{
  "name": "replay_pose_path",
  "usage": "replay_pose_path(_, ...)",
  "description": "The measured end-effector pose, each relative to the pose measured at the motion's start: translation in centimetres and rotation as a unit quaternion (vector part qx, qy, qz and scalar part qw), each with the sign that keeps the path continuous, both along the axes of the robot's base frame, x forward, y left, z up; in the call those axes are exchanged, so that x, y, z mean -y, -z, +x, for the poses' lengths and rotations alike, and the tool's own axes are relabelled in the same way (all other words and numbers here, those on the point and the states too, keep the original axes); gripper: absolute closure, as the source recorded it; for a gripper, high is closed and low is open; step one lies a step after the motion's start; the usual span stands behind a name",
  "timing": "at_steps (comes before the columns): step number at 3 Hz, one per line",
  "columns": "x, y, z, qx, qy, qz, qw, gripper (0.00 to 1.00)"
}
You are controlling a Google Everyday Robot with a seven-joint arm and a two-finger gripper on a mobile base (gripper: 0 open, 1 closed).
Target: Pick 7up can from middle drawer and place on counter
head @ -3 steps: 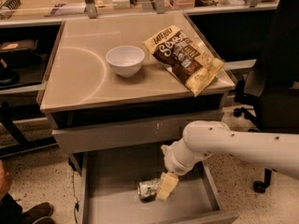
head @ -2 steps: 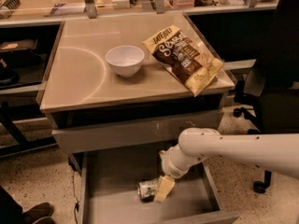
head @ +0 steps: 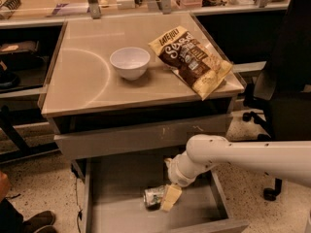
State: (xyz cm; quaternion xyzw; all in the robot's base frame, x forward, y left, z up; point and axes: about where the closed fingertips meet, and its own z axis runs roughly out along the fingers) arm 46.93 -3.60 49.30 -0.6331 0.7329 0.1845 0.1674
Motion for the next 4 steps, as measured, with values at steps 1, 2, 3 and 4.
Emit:
replay_pose_path(1, -0.6, 3.1, -0.1, -0.005, 0.0, 0.02, 0.9998, 0.0)
replay_pose_path(2, -0.9, 5.7, 0.1, -0.006, 0.004, 0.036, 0.9993, 0.0)
replay_pose_path(3, -1.2, 7.9, 0.1, -0.013, 0.004, 0.049, 0.9987, 0.0)
replay_pose_path(4, -2.0, 9.7, 0.4, -0.017, -0.004, 0.059, 0.9981, 0.0)
